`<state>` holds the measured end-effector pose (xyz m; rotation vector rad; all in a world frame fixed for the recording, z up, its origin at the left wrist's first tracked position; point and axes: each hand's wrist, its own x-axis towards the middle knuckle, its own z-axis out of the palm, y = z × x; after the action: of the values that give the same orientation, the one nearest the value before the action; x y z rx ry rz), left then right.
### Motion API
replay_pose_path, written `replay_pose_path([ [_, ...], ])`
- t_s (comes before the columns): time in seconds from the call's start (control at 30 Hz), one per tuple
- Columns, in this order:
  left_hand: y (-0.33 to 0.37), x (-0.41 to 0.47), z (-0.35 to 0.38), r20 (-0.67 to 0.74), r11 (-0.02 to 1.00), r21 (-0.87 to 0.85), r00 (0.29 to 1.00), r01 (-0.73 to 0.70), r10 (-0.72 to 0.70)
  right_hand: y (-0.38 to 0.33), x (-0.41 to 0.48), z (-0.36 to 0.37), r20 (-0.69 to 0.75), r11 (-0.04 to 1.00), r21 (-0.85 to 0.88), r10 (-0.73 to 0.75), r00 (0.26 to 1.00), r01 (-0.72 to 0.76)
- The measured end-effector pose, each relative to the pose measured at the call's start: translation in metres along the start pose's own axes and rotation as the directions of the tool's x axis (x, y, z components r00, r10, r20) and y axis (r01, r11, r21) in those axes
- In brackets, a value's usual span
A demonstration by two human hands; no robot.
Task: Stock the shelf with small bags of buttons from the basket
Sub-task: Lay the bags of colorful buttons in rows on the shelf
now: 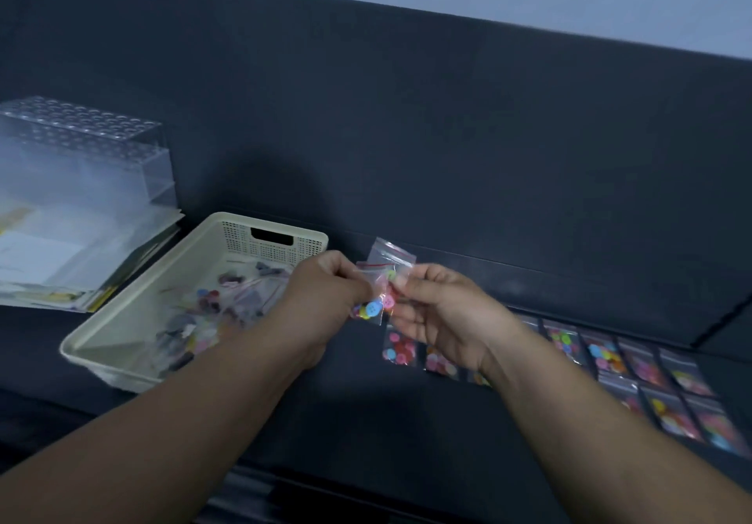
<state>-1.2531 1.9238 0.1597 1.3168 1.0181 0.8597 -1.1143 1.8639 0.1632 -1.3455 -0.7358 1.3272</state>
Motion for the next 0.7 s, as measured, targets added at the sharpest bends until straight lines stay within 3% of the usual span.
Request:
replay_pose_path([
  [0.4, -0.029, -0.029, 0.043, 0.054, 0.994, 0.076, 0.995, 0.079, -0.083, 0.032, -0.038, -0.047, -0.087, 0.996, -0.094, 0.002, 0.996, -0.01],
  [0.7, -0.032, -0.01, 0.006, 0.084, 0.984, 0.13, 0.988, 0.121, -0.132, 0.072, -0.045, -0.032, -0.188, 0.952, -0.196, 0.198, 0.962, -0.235],
])
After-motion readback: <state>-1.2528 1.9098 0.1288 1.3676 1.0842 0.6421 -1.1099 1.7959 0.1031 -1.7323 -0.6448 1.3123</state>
